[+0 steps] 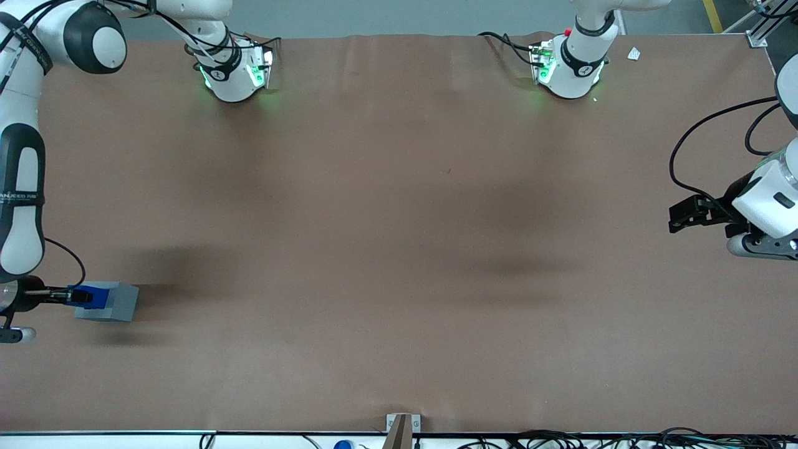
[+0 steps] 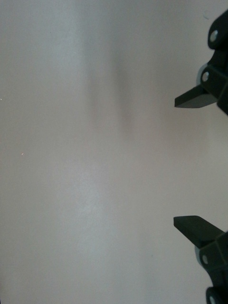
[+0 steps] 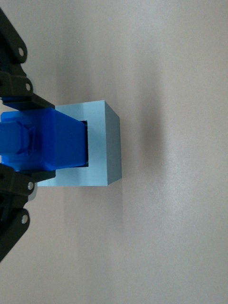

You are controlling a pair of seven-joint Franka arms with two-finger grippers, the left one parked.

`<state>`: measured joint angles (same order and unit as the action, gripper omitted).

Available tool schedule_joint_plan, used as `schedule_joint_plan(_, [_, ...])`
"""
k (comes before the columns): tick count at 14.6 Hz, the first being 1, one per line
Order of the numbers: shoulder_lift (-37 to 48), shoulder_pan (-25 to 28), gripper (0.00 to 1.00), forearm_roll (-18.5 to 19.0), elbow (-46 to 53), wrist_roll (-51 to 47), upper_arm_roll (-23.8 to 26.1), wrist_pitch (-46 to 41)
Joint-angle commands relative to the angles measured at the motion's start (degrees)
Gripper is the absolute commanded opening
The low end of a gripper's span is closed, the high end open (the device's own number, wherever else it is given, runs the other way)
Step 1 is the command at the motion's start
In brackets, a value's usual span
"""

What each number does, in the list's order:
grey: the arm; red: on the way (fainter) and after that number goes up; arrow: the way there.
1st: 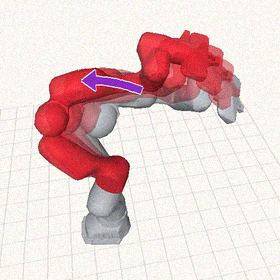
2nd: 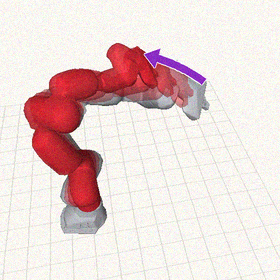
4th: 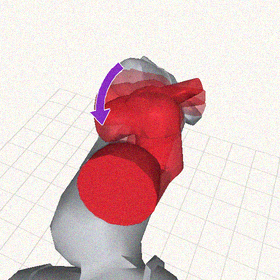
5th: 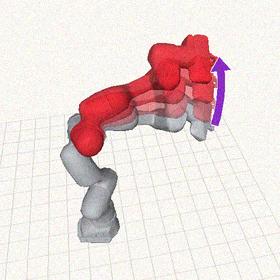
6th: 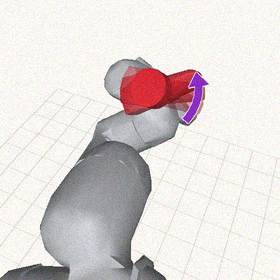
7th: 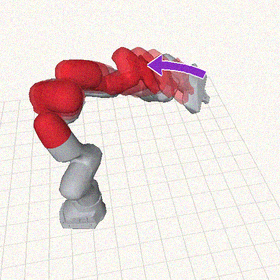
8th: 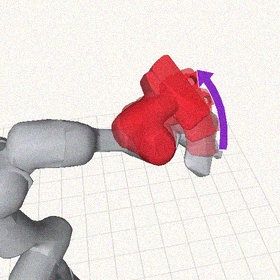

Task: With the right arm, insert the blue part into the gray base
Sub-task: 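Lower the blue part into the gray base's recess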

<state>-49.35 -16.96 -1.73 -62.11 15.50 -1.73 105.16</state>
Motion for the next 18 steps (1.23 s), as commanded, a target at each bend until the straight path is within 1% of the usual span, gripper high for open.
schedule_joint_plan(1, [-1.3,-0.1,0.0,0.5,1.5,0.4,0.4,0.1])
schedule_joint_plan(10, [-1.4,-0.1,0.01,0.5,1.5,0.2,0.4,0.8])
schedule_joint_plan(11, [-1.4,0.0,0.1,0.5,1.5,0.2,0.4,0.8])
schedule_joint_plan(12, [-1.4,0.0,0.26,0.6,1.5,0.1,0.4,0.8])
schedule_joint_plan(14, [-1.4,0.0,0.45,0.6,1.5,0.1,0.4,0.8])
schedule_joint_plan(16, [-1.4,0.0,0.57,0.6,1.5,0.2,0.4,0.9])
schedule_joint_plan(18, [-1.4,0.0,0.66,0.6,1.5,0.3,0.4,0.9])
